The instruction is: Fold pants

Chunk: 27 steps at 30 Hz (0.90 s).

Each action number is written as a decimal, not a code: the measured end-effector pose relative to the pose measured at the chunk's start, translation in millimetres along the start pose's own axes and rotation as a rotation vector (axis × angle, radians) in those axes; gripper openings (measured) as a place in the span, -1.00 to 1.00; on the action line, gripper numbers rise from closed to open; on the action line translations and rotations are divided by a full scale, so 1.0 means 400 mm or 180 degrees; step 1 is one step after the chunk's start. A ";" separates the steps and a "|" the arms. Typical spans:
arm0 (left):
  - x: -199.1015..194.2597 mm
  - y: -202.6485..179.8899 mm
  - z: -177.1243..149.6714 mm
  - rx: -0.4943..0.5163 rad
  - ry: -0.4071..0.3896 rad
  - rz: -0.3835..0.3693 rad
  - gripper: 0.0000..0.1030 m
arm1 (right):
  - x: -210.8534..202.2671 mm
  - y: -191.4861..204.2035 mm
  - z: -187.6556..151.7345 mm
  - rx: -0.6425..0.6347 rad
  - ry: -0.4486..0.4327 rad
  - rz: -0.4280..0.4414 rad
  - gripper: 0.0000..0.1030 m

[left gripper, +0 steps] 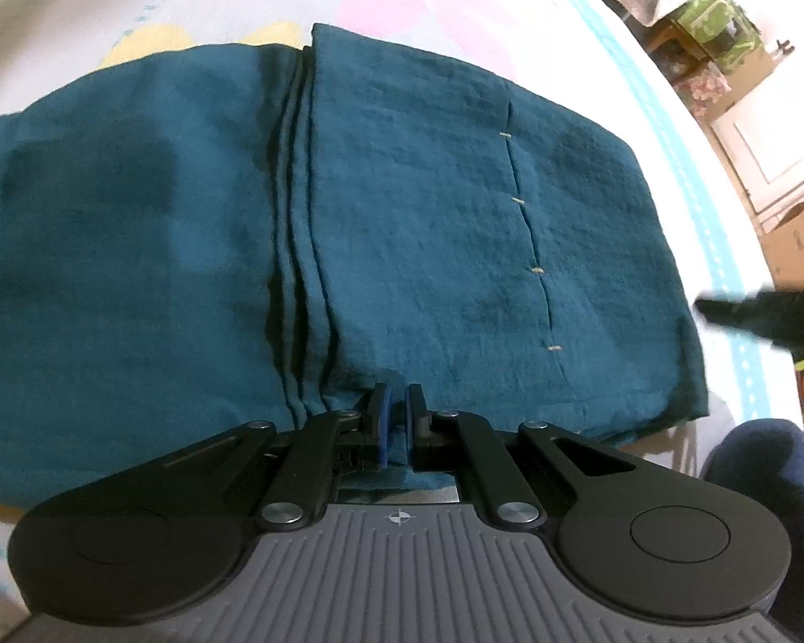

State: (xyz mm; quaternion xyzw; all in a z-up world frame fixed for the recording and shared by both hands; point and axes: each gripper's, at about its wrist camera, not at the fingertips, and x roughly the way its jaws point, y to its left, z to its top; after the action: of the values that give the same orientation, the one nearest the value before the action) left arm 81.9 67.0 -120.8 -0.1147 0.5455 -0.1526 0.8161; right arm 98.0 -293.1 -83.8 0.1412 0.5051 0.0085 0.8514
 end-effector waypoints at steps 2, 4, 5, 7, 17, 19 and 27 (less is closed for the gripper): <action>0.001 -0.004 -0.005 -0.0015 -0.0018 0.0005 -0.89 | -0.012 0.007 0.030 0.0049 -0.0197 0.0049 -0.45; 0.003 -0.013 -0.008 0.0024 -0.0038 0.0031 -0.89 | 0.001 0.019 0.061 0.0039 -0.0320 0.0139 -0.45; 0.003 -0.017 -0.008 0.0054 -0.0046 0.0047 -0.89 | 0.014 0.031 0.077 0.0005 -0.0367 0.0212 -0.45; 0.004 -0.025 -0.011 0.0083 -0.0064 0.0068 -0.89 | 0.048 0.057 0.103 -0.0017 -0.0401 0.0280 -0.45; -0.004 -0.020 -0.030 0.0043 -0.0136 0.0076 -0.89 | 0.188 0.087 0.123 -0.0112 -0.0198 -0.0030 -0.67; -0.005 -0.024 -0.035 0.0068 -0.0177 0.0094 -0.89 | 0.185 0.094 0.121 -0.0162 -0.0185 -0.0061 -0.68; -0.017 -0.018 -0.046 0.0123 -0.0274 0.0065 -0.88 | 0.187 0.118 0.117 -0.0356 -0.0203 -0.0170 -0.67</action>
State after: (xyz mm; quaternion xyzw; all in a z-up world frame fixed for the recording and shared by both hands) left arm 61.5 62.6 -119.6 -0.0998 0.5080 -0.1497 0.8424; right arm 181.2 -246.7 -115.1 0.0801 0.4801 0.0095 0.8735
